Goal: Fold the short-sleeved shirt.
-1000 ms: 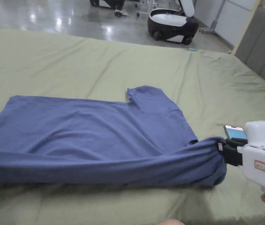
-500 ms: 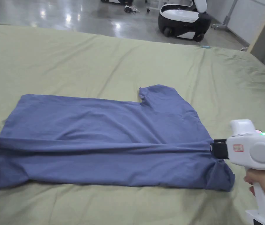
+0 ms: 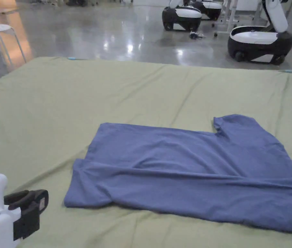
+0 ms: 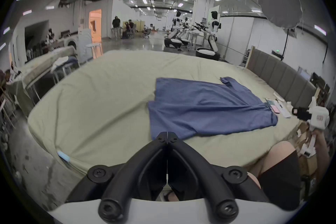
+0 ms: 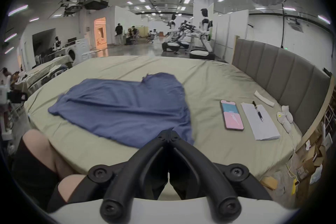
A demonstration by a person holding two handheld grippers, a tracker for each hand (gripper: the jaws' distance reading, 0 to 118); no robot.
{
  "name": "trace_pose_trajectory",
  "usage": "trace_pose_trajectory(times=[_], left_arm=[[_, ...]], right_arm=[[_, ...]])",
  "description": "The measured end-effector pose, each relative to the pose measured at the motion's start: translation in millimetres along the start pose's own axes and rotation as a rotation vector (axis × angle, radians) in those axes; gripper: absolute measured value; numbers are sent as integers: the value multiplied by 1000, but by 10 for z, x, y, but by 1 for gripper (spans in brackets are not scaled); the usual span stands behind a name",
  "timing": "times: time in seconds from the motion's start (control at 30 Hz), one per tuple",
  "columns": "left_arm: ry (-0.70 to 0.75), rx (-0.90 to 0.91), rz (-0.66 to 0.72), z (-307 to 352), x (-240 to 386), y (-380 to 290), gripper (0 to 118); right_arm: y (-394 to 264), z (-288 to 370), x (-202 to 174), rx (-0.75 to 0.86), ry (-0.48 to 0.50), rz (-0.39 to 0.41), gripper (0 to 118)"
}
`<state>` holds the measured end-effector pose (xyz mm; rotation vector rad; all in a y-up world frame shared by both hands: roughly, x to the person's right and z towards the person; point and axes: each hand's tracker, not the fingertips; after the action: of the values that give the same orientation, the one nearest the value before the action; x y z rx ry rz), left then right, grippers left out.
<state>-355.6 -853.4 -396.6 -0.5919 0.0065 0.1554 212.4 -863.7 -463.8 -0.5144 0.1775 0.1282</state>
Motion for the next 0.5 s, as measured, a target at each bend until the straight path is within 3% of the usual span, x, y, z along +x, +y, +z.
trace_pose_trajectory(times=[0.1, 0.13, 0.17, 0.2, 0.23, 0.33, 0.37, 0.4, 0.43, 0.47, 0.5], left_arm=[[21, -25, -17, -292, 27, 5, 2], [48, -48, -20, -431, 18, 26, 20], [48, -58, -13, -555, -6, 52, 54], [53, -62, 10, -736, -65, 73, 99], [44, -78, 37, -931, -104, 85, 112], [104, -149, 64, -1429, -268, 100, 108], [126, -181, 76, -1563, -308, 92, 101], [113, -220, 120, -1713, -368, 70, 70], [88, -257, 188, -1837, -427, 19, 47], [73, -272, 256, -1914, -461, -36, 45], [137, -278, 259, -1948, -428, -96, 34]], right_arm=[[-115, -1, -144, -36, 1, 36, 0], [-79, -37, -177, -46, 0, 38, 0], [-93, -44, -210, -49, -1, 41, 0], [-102, -48, -242, -53, -1, 45, 0], [-105, -49, -278, -55, -1, 48, 0], [-71, -100, -292, -60, 15, 41, 0], [-71, -115, -308, -64, 17, 42, 0], [-62, -160, -271, -73, 18, 47, 0], [-71, -201, -286, -90, 7, 58, 0], [-80, -232, -295, -103, -5, 60, 0], [-89, -261, -302, -112, -11, 59, 0]])
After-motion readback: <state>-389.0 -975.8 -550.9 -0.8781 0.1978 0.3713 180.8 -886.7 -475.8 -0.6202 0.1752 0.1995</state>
